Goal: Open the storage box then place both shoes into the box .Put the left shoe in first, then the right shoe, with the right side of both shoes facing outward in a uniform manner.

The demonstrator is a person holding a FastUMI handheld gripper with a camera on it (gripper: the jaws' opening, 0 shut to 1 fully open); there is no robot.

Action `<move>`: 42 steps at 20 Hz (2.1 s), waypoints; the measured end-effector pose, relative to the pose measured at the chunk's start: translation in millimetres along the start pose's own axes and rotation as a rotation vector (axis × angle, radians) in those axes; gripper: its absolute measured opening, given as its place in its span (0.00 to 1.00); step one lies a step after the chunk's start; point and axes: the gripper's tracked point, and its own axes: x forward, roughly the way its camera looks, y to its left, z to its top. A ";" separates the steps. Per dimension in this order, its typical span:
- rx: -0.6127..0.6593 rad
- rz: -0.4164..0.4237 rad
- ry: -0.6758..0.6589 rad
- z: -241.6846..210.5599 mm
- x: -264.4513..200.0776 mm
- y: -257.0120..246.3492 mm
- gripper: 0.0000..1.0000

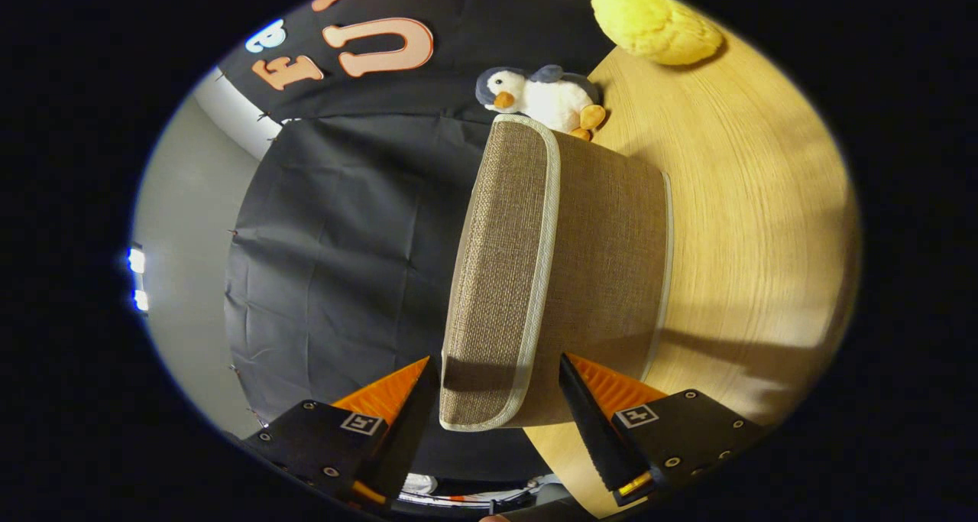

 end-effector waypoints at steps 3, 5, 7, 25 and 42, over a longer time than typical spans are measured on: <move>0.061 0.067 -0.001 -3.2 1.8 10.6 0.85; 0.079 0.078 -0.025 1.3 0.6 9.1 0.74; 0.084 0.105 -0.059 7.4 -4.3 16.3 0.61; -0.158 0.165 -0.054 16.5 39.2 175.5 0.25; -0.341 -0.105 -0.013 26.2 224.0 215.4 0.43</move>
